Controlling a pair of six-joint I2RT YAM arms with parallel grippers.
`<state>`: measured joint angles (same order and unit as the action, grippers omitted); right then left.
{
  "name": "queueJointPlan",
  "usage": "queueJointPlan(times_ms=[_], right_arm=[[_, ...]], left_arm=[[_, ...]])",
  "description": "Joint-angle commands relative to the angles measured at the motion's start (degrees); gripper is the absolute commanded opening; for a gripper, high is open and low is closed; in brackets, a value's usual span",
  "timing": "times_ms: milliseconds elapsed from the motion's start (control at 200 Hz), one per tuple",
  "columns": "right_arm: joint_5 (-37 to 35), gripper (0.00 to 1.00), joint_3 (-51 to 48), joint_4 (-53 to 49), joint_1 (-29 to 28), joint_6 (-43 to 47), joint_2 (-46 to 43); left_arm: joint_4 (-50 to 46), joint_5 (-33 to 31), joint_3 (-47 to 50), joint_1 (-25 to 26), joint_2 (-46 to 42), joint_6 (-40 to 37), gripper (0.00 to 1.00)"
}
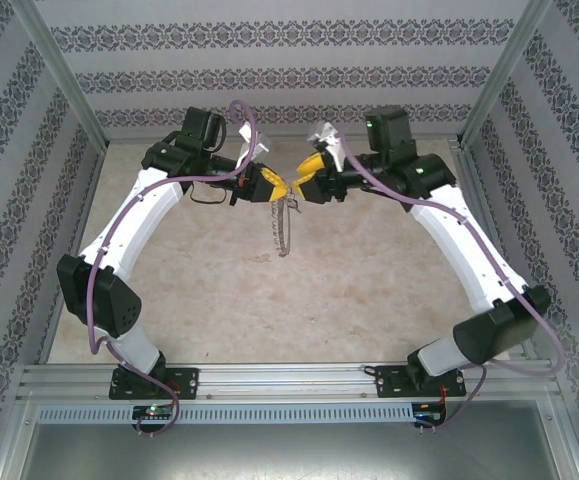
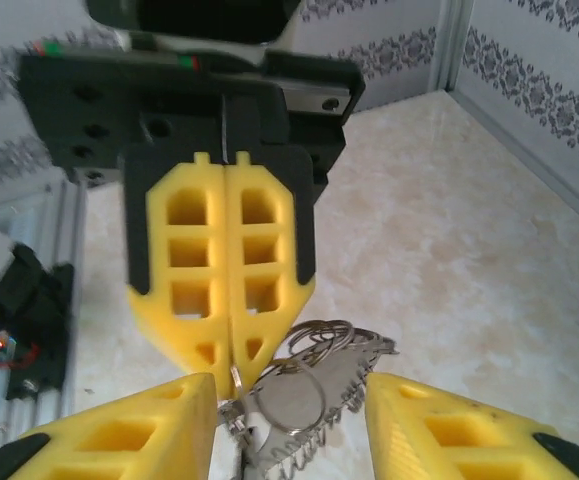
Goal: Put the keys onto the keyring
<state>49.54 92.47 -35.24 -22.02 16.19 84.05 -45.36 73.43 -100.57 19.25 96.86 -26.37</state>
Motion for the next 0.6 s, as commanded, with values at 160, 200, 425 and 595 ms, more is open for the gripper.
queueJointPlan(times_ms=[160,200,425,595], right_arm=[[13.1,0.52,-11.7,17.9,5.0,-12.4,-6.6],[14.6,0.53,-12.4,18.3,5.0,-12.7,-6.6],[20.6,0.58,-17.8,24.4,4.4,-16.7,-6.5],[20.3,0.58,-20.1,26.7,2.5,-18.0,-6.1]], left_arm=[[4.1,1.9,-1.7,0.7,-1.4,1.3,0.0],[4.4,1.9,-1.7,0.6,-1.5,1.7,0.0],[6.5,1.9,-1.3,0.6,-2.9,3.2,0.0],[8.0,1.9,-1.1,0.7,-3.5,4.3,0.0]])
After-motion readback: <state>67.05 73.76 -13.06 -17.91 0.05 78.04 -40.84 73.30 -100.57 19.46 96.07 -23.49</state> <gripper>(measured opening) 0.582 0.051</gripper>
